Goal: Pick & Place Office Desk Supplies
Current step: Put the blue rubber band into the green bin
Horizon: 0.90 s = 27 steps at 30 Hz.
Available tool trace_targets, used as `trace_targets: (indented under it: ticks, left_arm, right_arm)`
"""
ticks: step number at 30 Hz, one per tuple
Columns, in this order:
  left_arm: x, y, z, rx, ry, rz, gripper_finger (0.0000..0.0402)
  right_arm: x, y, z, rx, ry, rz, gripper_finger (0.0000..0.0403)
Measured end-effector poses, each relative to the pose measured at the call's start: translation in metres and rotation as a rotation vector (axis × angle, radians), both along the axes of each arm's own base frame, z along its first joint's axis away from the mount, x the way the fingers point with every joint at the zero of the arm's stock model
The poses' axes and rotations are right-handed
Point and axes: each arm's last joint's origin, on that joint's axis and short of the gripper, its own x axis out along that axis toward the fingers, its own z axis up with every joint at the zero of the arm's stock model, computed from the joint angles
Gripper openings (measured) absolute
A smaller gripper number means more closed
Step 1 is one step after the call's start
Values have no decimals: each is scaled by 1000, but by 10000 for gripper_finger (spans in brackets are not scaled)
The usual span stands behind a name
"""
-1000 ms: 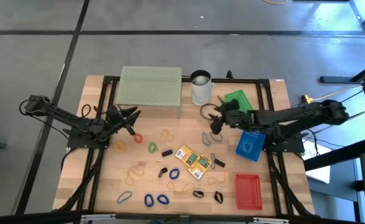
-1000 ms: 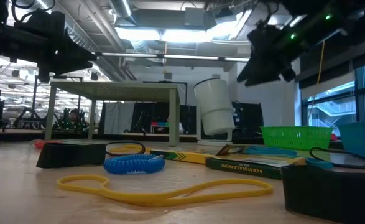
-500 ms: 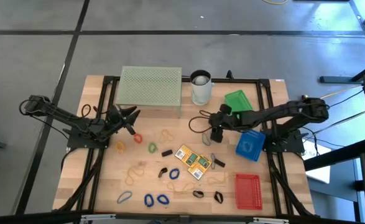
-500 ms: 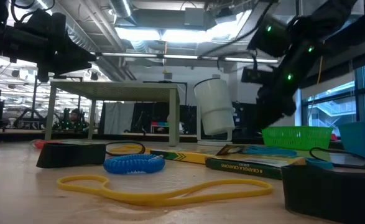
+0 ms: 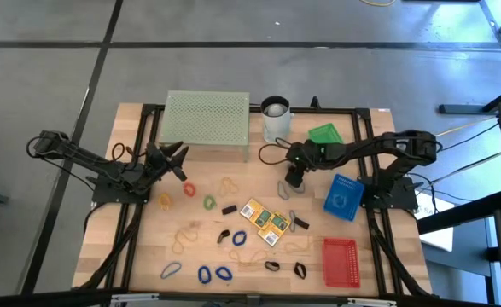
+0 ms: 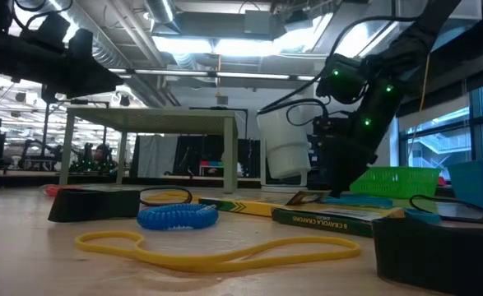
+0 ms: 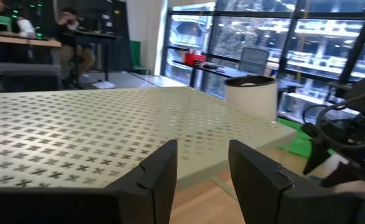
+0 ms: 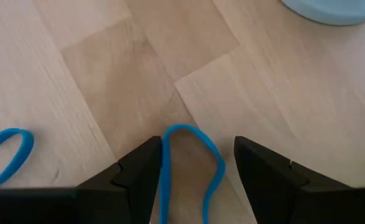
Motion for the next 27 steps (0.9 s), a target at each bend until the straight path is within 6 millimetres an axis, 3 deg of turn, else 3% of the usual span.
trace_targets:
  ticks: [7, 18, 27]
  left_arm:
    - [0, 0, 0, 0, 0, 2, 139]
    - [0, 0, 0, -1, -2, 1, 139]
    - [0, 0, 0, -2, -2, 1, 139]
  right_arm:
    - [0, -1, -1, 41, -13, -24, 170]
    - [0, 0, -1, 73, -37, -73, 13]
    - [8, -2, 7, 78, -62, -76, 5]
